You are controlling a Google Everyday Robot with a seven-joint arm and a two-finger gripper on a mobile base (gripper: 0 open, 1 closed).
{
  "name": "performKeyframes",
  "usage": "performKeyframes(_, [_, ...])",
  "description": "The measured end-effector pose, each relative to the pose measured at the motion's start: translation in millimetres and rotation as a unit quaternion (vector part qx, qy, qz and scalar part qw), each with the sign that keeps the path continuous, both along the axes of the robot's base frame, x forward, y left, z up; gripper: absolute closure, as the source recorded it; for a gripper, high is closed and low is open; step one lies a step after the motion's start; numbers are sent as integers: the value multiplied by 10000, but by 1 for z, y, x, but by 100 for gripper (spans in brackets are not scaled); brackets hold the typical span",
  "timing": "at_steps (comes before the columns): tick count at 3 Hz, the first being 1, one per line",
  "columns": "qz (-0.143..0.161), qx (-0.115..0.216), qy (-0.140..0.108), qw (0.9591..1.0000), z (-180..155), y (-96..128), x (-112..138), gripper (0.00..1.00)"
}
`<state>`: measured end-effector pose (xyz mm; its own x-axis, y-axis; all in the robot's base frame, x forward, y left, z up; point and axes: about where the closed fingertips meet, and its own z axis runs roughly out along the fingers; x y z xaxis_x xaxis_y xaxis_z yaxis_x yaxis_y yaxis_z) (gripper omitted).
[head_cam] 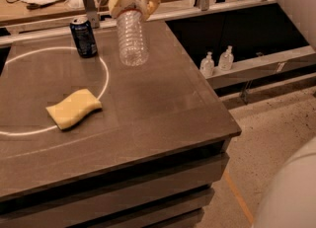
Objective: Place water bottle upright
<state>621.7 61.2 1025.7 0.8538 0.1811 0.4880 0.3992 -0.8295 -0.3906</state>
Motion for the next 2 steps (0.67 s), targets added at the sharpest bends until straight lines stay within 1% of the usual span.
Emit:
performKeyframes(1, [8, -11, 12, 10000, -1, 1, -1, 100])
performKeyframes(2, [260, -41, -272, 9993, -12, 3, 4, 100])
